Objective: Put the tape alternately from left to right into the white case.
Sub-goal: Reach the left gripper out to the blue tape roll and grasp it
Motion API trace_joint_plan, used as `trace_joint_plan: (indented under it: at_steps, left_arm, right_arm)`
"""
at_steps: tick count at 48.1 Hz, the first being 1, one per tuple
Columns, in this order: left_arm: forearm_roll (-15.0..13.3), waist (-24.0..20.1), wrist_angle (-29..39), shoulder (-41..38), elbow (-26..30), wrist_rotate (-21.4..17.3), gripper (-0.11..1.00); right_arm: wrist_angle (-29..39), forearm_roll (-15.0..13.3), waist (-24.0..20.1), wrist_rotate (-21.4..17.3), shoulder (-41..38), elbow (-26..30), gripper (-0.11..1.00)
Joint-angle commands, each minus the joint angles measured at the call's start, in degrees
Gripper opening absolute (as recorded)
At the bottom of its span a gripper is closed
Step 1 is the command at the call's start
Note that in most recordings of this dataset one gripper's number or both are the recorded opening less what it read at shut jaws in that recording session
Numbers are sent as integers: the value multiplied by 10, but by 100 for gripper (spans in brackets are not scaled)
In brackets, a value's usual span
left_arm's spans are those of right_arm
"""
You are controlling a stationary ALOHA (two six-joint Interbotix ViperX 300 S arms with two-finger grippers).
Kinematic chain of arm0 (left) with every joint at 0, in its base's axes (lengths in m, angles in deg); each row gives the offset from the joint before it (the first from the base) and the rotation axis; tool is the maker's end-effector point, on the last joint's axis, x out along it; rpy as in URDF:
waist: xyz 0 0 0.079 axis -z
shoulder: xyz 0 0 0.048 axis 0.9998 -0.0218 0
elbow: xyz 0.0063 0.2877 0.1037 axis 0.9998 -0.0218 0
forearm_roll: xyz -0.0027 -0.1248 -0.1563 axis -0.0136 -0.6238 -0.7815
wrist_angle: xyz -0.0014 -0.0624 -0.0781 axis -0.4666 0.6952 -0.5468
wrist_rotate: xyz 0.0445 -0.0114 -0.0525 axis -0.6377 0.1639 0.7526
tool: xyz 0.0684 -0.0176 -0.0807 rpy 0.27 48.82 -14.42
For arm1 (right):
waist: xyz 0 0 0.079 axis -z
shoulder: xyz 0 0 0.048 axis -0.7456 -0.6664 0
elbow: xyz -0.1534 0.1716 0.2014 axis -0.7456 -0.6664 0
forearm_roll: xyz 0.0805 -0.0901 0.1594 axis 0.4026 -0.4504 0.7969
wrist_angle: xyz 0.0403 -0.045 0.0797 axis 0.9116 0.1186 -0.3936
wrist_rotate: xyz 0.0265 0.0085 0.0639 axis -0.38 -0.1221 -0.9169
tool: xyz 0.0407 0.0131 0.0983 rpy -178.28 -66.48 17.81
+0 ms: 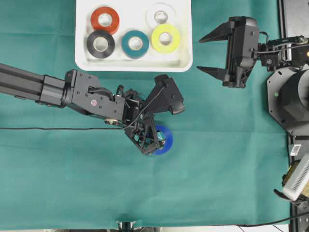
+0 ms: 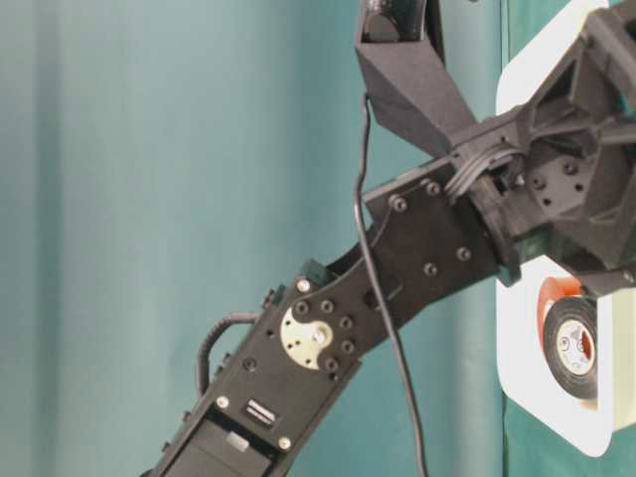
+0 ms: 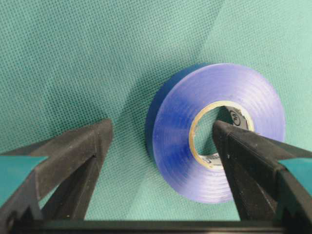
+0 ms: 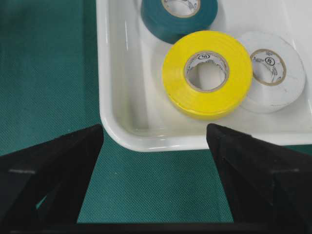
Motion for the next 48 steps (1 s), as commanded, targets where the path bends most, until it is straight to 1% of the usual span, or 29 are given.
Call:
trace_joint_plan:
  at_steps: [1,10,13,16,21,22,24,43,48]
  left_arm:
    - [0,-1,-2,9,15,4,96]
    - [0,-1,0,9,15,4,92]
    - [1,0,4,9,15,4,86]
    - [0,0,7,9,15,4,72]
    - [0,2,9,9,16,4,43]
    - [0,2,9,9,16,4,35]
    - [0,2,9,9,16,3,27]
    - [0,3,11,20,16,0,27]
    - [1,6,24,33,16,0,27]
  right_arm:
    - [-1,-1,-2,0,3,4,79]
    - [-1,-1,-2,0,3,3,79]
    - [-2,-1,-2,0,3,4,79]
    - [-2,-1,-2,0,3,4,79]
    - [-2,-1,-2,0,4,4,79]
    - [-2,-1,-2,1,4,3,79]
    - [-1,-1,-2,1,4,4,79]
    - [-1,-1,-2,2,7,0,79]
    - [-1,-1,-2,2,7,-1,79]
